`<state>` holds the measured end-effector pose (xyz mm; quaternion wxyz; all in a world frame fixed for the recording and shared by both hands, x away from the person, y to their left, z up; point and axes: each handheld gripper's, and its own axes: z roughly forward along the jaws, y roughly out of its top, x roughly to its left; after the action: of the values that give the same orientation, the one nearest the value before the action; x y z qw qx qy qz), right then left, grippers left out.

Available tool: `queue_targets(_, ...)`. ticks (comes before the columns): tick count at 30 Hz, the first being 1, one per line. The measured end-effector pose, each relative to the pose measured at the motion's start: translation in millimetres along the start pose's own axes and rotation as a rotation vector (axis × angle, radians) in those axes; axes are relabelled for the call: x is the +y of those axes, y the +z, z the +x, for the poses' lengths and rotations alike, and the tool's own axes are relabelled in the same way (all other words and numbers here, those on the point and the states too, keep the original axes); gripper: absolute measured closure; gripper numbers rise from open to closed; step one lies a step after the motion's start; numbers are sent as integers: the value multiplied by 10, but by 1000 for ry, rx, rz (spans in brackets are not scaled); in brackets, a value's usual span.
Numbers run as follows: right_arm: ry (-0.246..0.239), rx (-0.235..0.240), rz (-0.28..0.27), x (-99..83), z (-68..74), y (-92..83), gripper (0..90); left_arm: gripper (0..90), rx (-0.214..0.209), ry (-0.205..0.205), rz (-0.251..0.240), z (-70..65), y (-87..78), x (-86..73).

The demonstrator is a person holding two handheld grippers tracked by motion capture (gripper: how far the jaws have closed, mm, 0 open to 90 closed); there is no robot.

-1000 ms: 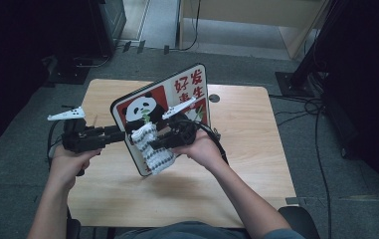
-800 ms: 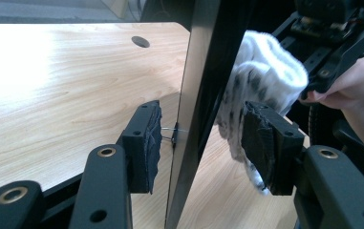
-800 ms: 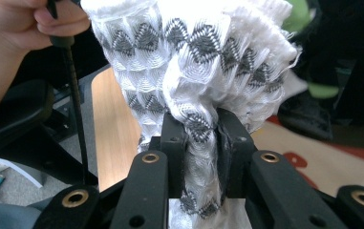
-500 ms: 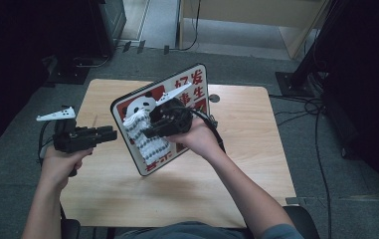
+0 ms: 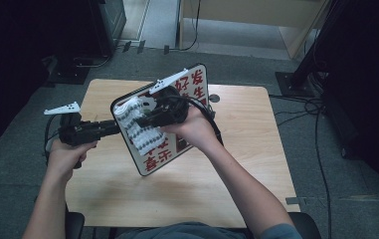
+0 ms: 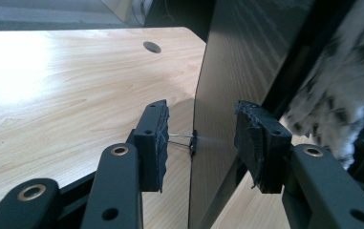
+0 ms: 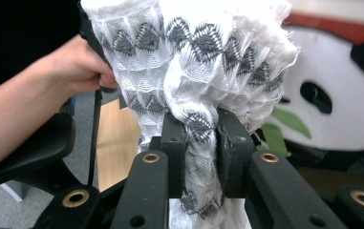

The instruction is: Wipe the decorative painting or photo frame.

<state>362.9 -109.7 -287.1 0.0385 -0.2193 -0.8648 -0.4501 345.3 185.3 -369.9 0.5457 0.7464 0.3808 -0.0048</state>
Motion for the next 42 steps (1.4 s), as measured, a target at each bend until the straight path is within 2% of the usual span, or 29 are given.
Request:
queue_targets(8, -19, -15, -22, 216, 39, -47, 766, 553, -1, 6, 0, -3, 46, 15)
queue_targets(13, -31, -29, -17, 315, 40, -23, 766, 557, -3, -18, -8, -5, 39, 11)
queue_targets(23, -24, -17, -5, 318, 20, 25, 765, 557, -6, -2, -11, -17, 40, -1)
queue_targets(42, -23, -6, 27, 238, 27, 119, 762, 551, -12, 3, -16, -33, 68, -4)
